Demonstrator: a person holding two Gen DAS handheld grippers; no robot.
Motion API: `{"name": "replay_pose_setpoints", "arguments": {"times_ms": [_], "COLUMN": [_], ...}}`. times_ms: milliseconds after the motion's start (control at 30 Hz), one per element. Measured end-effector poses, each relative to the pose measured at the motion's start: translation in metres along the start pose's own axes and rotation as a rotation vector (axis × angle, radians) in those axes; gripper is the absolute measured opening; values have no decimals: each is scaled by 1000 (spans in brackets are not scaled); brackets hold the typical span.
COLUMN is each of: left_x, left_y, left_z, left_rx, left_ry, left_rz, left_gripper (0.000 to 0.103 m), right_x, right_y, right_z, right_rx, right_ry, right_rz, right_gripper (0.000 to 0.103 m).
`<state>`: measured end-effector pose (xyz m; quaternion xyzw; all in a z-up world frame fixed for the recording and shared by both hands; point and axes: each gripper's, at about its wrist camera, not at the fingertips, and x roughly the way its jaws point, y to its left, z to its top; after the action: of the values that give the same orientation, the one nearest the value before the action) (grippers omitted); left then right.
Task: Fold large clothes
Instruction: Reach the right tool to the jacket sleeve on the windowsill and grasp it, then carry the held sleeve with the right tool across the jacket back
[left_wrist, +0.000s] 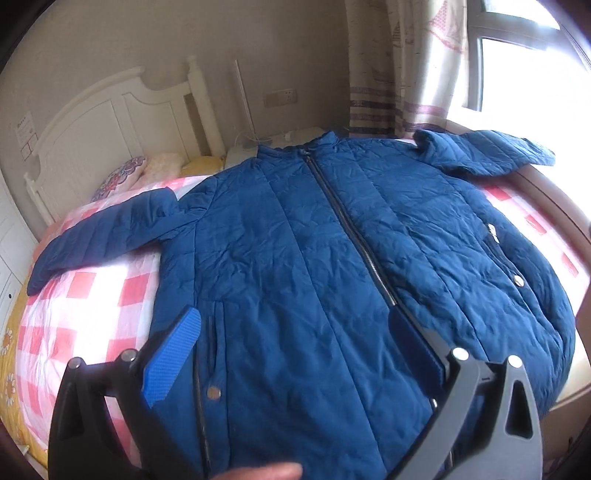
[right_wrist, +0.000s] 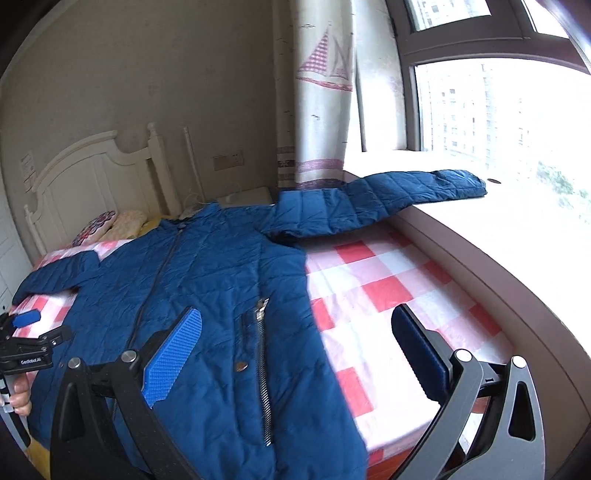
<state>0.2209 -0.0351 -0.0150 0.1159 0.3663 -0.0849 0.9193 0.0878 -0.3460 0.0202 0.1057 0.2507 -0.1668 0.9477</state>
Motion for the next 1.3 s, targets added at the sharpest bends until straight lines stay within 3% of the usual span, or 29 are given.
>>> {"name": "replay_pose_setpoints", "arguments": {"times_ms": [167,333,433,600,700,767,800,833,867,967,1133,1300], "left_x": [74,134,157,161,163,164,166,166,166,166,165,165], "left_y": [21,32,40,38,38,38,37,37,36,38,38,39], "left_z": [39,44,37,28,29,29,31,31,31,31,31,31], "left_rx": [-126,-179,-217,-187,-176,-174,-171,-168,-164,-164,-165,-172], "left_ry": [72,173,207,156,157,157,159,160,159,155,152,148], "left_rz": [-50,-88,-124,-117,-116,-117,-113,-110,-108,-120,-124,-131], "left_gripper": [101,101,101,102,102,102,102,102,102,102,102,102], "right_x": [87,164,194,234,242,248,250,251,251,231,186,145], "right_y": [-104,-195,-231,-273,-279,-278,-275,-273,-271,-260,-176,-23], "right_z": [76,134,154,162,167,170,170,171,171,172,192,197], "right_rx": [223,364,447,572,554,531,516,504,504,537,404,100], "right_ry": [52,132,147,206,178,169,168,166,158,40,-134,-201], "right_rz": [-153,-300,-312,-350,-402,-402,-408,-395,-374,-293,-102,109], "right_gripper": [99,99,99,99,95,80,78,63,42,20,16,15]}}
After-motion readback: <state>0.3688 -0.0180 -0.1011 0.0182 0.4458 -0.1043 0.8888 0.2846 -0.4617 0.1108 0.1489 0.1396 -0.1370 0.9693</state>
